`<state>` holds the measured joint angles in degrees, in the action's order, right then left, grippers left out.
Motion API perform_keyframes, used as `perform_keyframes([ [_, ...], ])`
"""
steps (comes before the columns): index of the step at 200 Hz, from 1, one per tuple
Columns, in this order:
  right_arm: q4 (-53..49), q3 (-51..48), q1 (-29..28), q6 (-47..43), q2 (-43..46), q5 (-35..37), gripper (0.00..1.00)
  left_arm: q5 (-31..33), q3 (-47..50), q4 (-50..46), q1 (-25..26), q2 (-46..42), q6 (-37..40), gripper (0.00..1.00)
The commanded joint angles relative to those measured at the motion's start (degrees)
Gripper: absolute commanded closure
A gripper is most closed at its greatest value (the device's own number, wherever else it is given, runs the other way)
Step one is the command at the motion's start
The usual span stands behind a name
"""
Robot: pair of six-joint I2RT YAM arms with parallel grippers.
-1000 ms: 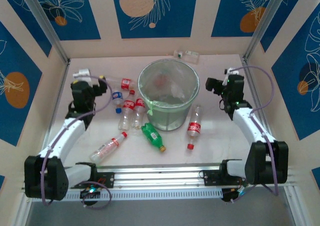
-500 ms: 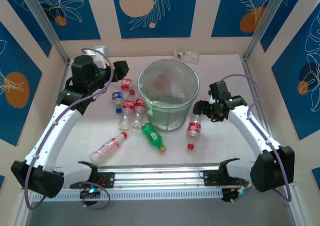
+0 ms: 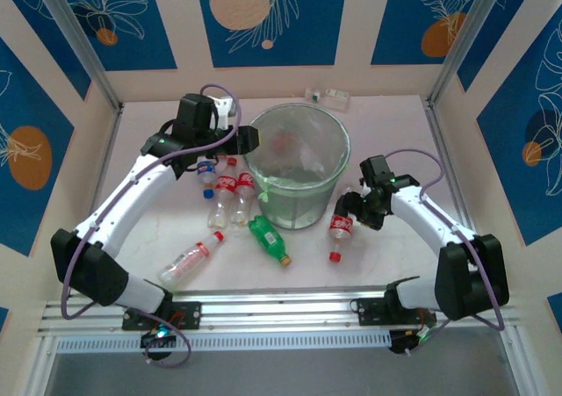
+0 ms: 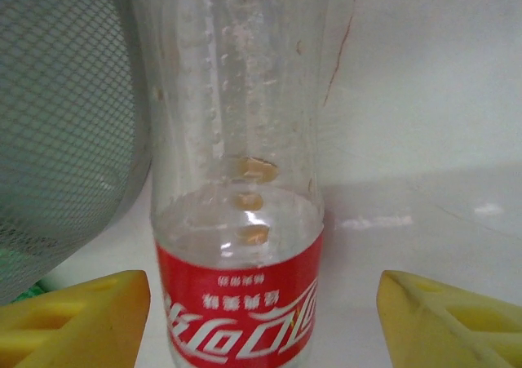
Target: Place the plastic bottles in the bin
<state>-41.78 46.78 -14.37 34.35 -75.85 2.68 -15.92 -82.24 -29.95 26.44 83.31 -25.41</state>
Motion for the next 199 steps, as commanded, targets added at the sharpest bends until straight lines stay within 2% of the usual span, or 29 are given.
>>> perform_keyframes([
  [1, 2.6, -1.5, -0.1, 0.9, -2.2, -1.9, 0.28, -0.3, -2.5, -3.4, 0.4, 0.9, 2.9, 0.44],
  [7, 3.0, -1.6, -0.1, 0.7, -3.1, -2.2, 0.31, -0.5, -2.5, -3.7, 0.5, 1.0, 3.2, 0.46],
  [48, 6.2, -2.7, 0.0, 0.9, -6.6, -0.9, 0.34, -0.5, -2.7, -3.9, 0.6, 1.9, 4.6, 0.50],
  [64, 6.6, -2.7, 0.1, 0.6, -7.7, -0.4, 0.40, -0.3, -2.4, -3.6, 0.6, 2.0, 4.8, 0.54],
  [118, 6.2, -2.7, 1.4, -0.3, -7.5, 0.7, 0.47, -0.4, -3.0, -3.0, 0.6, 3.3, 4.2, 0.60],
  [152, 3.6, -1.2, 3.4, -2.1, -4.6, 1.8, 0.48, -0.3, -3.4, -2.8, 0.6, 3.9, 3.8, 0.61],
  [199, -4.2, 4.7, 9.1, -6.8, 4.6, 4.2, 0.49, -0.3, -3.3, -2.1, 0.6, 4.6, 3.6, 0.61],
])
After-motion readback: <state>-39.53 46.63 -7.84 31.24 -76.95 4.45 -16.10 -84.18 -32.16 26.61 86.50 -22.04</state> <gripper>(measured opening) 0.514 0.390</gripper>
